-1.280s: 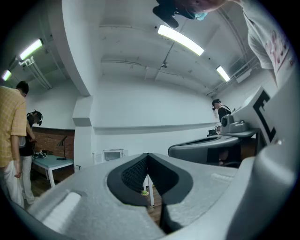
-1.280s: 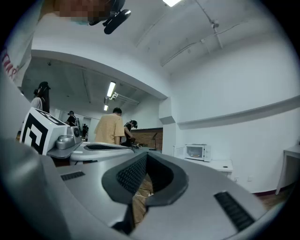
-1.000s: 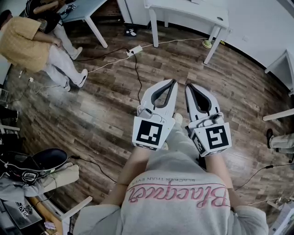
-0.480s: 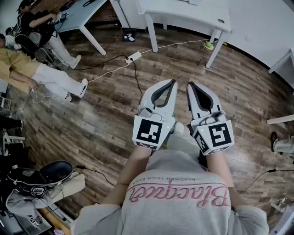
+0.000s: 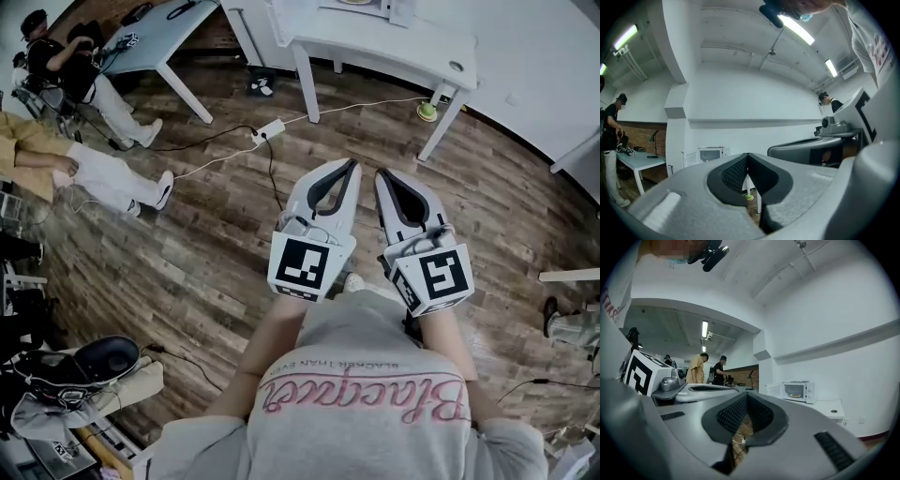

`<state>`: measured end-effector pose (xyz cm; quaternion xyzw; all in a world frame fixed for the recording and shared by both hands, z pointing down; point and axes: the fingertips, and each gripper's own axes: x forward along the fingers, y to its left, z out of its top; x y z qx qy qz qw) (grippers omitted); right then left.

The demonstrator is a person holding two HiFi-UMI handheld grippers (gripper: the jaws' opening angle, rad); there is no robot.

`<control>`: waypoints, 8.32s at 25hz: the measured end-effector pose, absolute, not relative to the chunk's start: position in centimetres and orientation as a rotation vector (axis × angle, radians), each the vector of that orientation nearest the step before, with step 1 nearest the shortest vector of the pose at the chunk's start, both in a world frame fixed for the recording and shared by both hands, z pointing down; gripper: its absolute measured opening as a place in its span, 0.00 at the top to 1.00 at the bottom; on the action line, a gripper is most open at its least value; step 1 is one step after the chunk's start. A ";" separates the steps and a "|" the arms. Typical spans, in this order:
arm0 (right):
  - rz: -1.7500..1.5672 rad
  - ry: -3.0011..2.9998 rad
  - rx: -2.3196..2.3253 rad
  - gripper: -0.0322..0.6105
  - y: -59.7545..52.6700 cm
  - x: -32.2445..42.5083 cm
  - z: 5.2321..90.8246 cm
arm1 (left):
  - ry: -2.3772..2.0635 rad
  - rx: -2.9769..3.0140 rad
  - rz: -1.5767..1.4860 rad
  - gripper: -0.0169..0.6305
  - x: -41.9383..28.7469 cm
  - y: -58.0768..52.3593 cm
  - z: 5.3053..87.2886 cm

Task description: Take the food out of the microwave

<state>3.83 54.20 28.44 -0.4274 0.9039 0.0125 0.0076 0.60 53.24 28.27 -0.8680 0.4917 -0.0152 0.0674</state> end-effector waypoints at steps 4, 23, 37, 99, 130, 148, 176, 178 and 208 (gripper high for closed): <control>0.029 2.844 -1.305 0.93 51.9 4.3 28.6 | 1.516 -2.607 -0.043 0.96 1.1 51.0 28.4; 0.010 2.837 -1.367 0.93 42.0 6.2 30.2 | 1.443 -2.684 -0.039 0.96 3.6 40.3 30.1; 0.022 2.780 -1.437 0.93 26.5 3.8 28.9 | 1.361 -2.702 -0.057 0.96 1.0 24.5 28.7; -0.233 2.854 -1.414 0.93 -25.7 5.8 32.3 | 1.630 -2.883 0.129 0.93 0.4 -27.6 33.4; -0.610 2.838 -1.505 0.93 -34.8 3.1 42.9 | 2.384 -3.515 0.923 0.52 -4.4 -42.5 53.6; -0.634 2.845 -1.537 0.93 -35.9 4.2 42.9 | 2.706 -3.349 1.250 0.73 -4.7 -43.8 55.1; -0.463 2.847 -1.432 0.93 -31.5 3.8 37.5 | 2.436 -3.305 1.629 0.95 -5.8 -38.5 48.5; -0.391 2.857 -1.434 0.93 -31.0 3.7 36.8 | 2.421 -3.313 1.636 0.95 -5.9 -37.7 47.8; -0.183 2.836 -1.534 0.93 -29.3 6.2 34.3 | 2.236 -3.380 1.812 0.95 -3.8 -29.5 41.2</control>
